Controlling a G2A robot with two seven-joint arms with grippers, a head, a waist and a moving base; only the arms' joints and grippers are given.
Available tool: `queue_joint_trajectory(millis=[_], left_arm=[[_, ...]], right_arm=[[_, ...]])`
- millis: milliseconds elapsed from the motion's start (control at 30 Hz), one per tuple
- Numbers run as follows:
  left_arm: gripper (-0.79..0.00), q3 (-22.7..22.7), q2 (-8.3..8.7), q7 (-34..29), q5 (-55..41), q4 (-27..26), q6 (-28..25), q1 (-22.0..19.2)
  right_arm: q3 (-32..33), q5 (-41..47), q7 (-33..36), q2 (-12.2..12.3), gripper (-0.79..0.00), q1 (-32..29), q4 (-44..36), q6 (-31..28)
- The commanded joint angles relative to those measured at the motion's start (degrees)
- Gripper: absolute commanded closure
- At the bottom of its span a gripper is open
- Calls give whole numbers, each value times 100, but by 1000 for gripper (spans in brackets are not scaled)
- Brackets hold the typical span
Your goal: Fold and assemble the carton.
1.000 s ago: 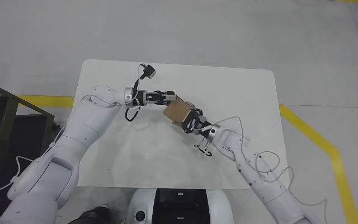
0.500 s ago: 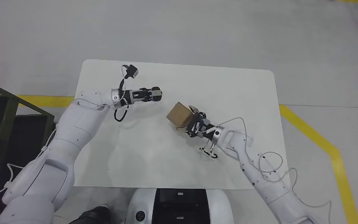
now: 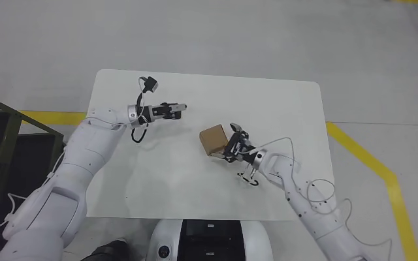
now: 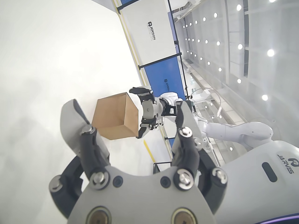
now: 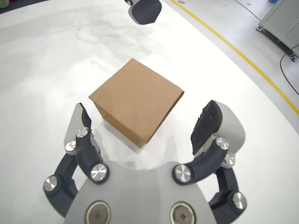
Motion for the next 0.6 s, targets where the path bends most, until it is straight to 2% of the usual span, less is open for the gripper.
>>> queue_joint_trajectory(millis=[0,300,400,567], left_arm=[[-785,-29,-5,55,25,41,-45,-6],[-785,-128,-26,525,564,150,-452,-159],[-785,-295,20,803,764,239,-676,-217],[-785,-591,132,1172,1064,264,-873,-177]], right_arm=[[175,66,-117,54,-785,-170,-178,-42],[1001,251,-226,255,-785,-888,-986,246],[1204,350,-150,279,-785,-1082,-1225,584],[1249,226,-23,304,-785,-1263,-1481,743]])
